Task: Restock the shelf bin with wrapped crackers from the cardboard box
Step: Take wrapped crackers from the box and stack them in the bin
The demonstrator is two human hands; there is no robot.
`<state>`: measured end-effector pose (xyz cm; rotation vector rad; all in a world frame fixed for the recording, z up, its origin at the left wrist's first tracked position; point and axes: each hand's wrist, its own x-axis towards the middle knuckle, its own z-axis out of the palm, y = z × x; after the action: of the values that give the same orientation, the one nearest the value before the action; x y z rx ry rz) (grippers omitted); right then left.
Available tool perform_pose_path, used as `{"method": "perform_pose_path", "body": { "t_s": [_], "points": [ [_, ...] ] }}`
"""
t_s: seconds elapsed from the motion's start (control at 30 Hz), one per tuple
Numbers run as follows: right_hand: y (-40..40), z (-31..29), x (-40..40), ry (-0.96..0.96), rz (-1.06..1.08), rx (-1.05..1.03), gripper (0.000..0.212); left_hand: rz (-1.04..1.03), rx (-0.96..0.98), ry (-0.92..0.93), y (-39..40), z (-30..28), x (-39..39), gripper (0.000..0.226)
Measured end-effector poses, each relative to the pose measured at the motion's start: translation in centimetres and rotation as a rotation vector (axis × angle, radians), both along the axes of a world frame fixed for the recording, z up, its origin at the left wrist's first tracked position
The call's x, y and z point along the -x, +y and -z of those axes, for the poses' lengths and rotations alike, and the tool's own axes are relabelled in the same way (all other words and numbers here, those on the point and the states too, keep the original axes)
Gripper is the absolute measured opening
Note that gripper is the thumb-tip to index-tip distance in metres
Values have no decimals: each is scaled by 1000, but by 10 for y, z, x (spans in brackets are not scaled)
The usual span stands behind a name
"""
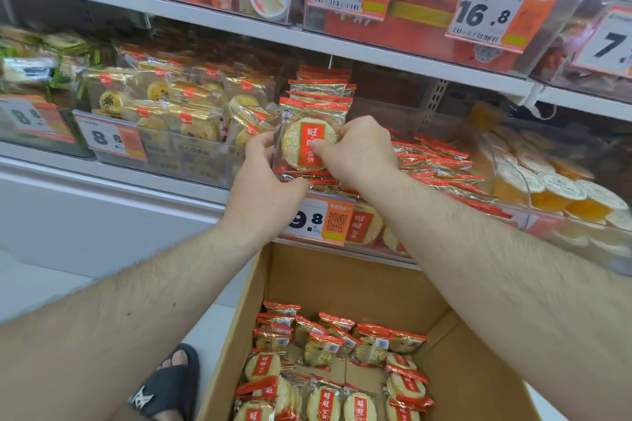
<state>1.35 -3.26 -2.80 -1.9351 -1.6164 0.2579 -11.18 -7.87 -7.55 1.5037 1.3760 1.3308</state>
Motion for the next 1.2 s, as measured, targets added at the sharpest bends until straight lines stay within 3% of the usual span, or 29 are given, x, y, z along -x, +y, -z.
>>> {"method": "perform_pose_path", "body": {
  "t_s": [0.3, 0.53, 0.7, 0.8, 0.87, 0.97, 1.03, 1.1, 1.2],
  "points": [
    [-12, -2, -11, 141, -52, -26, 32, -24, -118, 108, -2, -1, -2, 70],
    [-23, -7, -15, 169, -40, -18, 45, -127, -251, 340, -5, -1, -7, 68],
    [-44, -6, -19, 191, -17, -105, 63, -135, -508, 481, -16, -2, -12, 63],
    [-78, 15, -27, 220, -25, -410, 35, 70, -635, 510, -27, 3, -22, 53],
    [-103, 40, -36, 287, -83, -491, 16, 277, -575, 525, -36, 10, -31, 42],
    [-128, 98, -56, 382, -83, -318, 16, 562, -295, 679, -43, 33, -44, 26],
    [-138, 142, -73, 334, -51, -176, 18, 710, -163, 893, -44, 54, -51, 33],
    [-143, 182, -92, 196, -110, -29, 24, 842, -56, 1062, -47, 73, -56, 41],
    [-145, 247, -121, -88, -257, 389, 12, 963, 62, 1161, -52, 94, -62, 39]
  ]
}}
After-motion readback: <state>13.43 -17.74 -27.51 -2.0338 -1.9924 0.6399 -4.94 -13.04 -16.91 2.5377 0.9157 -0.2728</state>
